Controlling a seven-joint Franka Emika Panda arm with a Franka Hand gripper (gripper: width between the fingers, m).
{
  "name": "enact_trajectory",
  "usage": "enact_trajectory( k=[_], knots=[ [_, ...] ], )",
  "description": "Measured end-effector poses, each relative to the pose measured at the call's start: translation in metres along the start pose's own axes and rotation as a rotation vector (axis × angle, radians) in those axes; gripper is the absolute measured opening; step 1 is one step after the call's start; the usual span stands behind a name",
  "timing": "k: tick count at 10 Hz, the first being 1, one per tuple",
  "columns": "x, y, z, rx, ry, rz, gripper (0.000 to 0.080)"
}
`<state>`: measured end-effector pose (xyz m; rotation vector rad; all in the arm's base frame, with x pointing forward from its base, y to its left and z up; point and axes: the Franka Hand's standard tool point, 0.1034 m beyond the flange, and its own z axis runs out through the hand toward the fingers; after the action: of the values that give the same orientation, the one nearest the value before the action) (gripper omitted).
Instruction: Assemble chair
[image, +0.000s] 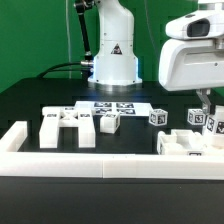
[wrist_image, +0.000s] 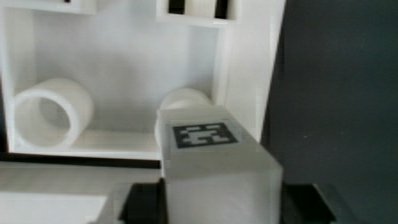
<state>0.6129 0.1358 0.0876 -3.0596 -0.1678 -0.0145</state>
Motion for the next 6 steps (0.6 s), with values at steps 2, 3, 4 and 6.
enact_trajectory(
  k=[2,3,4,6],
  knots=[
    [0.0002,0.0012,-0.0002,0.0,0.0,0.007,0.0294],
    [0.0004,0.0016,-0.0001,0.0,0.0,0.007,0.0294],
    [0.0004,0.0016,-0.0001,0.0,0.0,0.007,0.0294],
    [0.0005,0.0016,-0.0001,0.0,0.0,0.008,0.0295]
  ],
)
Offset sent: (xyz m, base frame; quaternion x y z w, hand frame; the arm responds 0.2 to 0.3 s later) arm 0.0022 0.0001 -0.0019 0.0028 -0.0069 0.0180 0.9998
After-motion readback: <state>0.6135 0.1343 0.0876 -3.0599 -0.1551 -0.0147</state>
